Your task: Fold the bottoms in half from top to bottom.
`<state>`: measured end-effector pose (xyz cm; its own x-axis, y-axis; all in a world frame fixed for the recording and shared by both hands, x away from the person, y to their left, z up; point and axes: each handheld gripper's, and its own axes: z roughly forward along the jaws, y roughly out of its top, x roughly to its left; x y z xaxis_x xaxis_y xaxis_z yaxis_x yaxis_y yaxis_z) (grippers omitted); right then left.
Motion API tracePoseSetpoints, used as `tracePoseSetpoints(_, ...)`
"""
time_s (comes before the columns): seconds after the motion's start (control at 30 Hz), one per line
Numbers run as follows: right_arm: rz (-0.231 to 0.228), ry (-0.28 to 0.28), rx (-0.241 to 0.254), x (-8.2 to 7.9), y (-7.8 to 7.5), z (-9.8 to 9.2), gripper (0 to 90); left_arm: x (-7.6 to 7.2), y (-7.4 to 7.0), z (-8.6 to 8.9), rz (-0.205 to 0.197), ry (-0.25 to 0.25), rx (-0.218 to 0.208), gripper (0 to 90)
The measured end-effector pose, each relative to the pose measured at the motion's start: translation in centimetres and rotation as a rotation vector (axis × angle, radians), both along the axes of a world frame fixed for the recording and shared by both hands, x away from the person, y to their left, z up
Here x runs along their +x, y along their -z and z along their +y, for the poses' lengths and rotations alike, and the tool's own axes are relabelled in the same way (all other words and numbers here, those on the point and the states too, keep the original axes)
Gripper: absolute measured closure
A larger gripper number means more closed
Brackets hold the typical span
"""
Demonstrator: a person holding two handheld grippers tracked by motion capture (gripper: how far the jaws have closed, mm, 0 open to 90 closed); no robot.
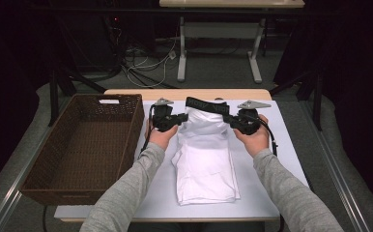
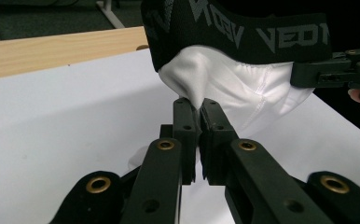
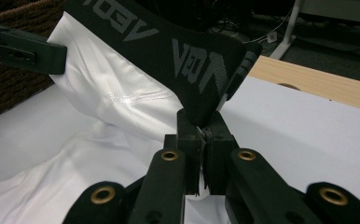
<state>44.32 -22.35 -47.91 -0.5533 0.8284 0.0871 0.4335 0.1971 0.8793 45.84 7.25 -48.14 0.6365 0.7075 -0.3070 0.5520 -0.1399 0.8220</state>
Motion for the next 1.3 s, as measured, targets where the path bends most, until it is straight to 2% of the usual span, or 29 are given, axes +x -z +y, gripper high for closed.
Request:
tracePoseSetpoints(0.5, -0.002, -0.017, 0.012, -2.3, 1.2, -0.3, 87.5, -2.6, 0.9, 0.1, 0.005, 0.027, -0.013, 86.6)
tracePoseSetpoints(0.7, -0.011, -0.025, -0.003, -3.2, 1.6, -0.2, 87.5, -3.6, 0.9, 0.1, -0.003, 0.039, -0.015, 86.6)
tracePoseSetpoints(0.77, -0.006, -0.025, 0.008, -3.6, 1.6, -0.2, 87.5, -3.9, 0.9, 0.1, -0.006, 0.044, -0.021, 86.6)
tracePoseSetpoints(0.87, -0.032, -0.029, 0.003, -4.1, 1.7, -0.3, 87.5, -4.5, 1.0, 0.3, -0.008, 0.056, -0.026, 86.6)
tracePoseSetpoints(0.97, -0.027, -0.038, -0.002, -4.7, 1.8, -0.2, 87.5, -5.0, 1.2, 0.3, -0.01, 0.059, -0.029, 86.6)
tracePoseSetpoints(1.03, -0.03, -0.047, -0.013, -4.9, 1.9, -0.2, 87.5, -5.3, 1.3, 0.3, -0.008, 0.067, -0.016, 86.6)
tracePoseSetpoints(1.1, -0.036, -0.049, -0.011, -5.2, 2.1, -0.2, 87.5, -5.5, 1.5, 0.3, -0.006, 0.07, -0.023, 86.6)
tracePoseSetpoints(1.13, -0.025, -0.049, -0.003, -5.4, 2.2, -0.3, 87.5, -5.7, 1.6, 0.3, -0.004, 0.076, -0.026, 86.6)
tracePoseSetpoints(1.3, -0.046, -0.067, -0.011, -6.6, 2.6, -0.4, 87.5, -7.0, 2.0, 0.5, -0.026, 0.093, -0.028, 86.6)
